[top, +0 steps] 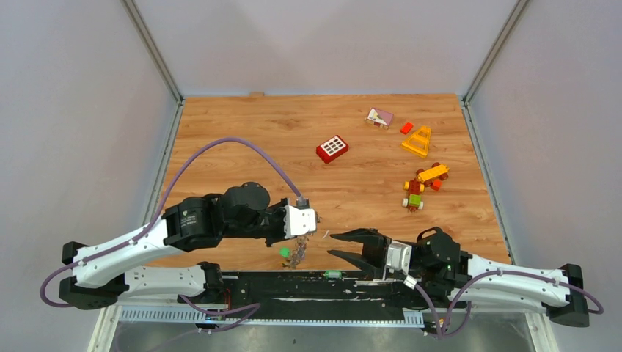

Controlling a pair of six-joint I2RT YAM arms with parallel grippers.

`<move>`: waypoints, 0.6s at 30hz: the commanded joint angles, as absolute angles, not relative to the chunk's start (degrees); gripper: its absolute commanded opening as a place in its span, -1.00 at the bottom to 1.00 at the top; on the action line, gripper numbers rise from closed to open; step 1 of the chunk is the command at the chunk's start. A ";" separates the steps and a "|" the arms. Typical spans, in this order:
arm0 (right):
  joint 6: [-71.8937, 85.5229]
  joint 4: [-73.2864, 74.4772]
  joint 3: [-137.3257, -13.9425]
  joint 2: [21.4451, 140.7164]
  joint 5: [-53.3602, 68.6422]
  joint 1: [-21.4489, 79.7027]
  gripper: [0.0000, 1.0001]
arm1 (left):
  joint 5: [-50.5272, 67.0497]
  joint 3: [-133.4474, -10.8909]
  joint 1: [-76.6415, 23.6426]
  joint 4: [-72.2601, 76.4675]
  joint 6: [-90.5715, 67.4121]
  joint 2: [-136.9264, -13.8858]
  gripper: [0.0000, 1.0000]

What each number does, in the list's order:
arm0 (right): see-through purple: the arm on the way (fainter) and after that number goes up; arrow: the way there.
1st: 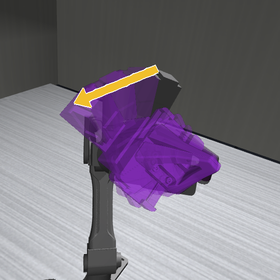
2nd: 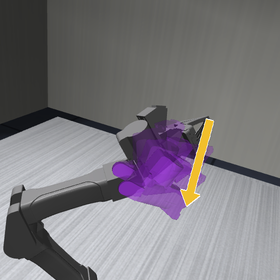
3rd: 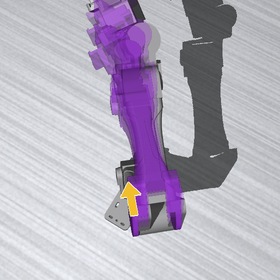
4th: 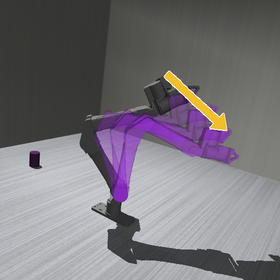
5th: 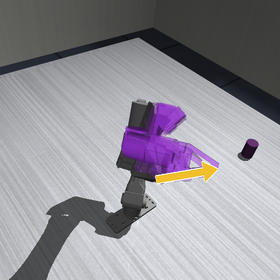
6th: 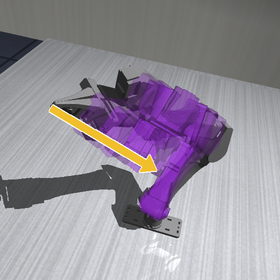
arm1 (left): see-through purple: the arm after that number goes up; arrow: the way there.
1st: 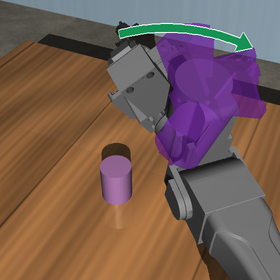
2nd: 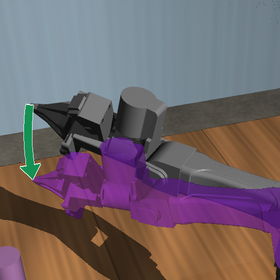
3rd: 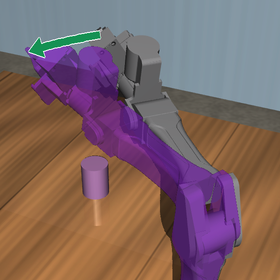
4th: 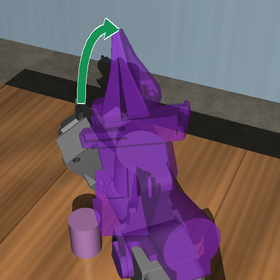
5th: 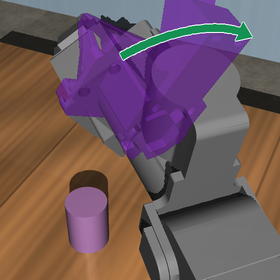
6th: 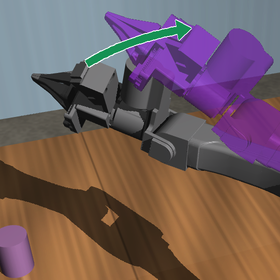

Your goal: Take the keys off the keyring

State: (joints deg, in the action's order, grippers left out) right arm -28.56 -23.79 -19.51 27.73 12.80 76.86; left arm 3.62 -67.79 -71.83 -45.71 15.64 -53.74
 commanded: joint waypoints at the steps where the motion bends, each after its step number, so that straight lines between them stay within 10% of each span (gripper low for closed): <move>1: -25.71 -26.60 -19.71 28.83 10.92 77.17 -0.27 | 1.47 -71.74 -71.59 -44.29 16.09 -53.47 -1.00; 18: -13.68 -28.18 -26.56 43.09 0.90 77.16 -0.38 | 1.19 -71.89 -71.63 -44.82 16.50 -54.63 -1.00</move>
State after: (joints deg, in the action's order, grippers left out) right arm -17.32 -24.73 -23.64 42.35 4.40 76.84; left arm 1.02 -68.99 -71.79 -47.77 15.81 -54.98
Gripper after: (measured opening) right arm 0.291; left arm 0.075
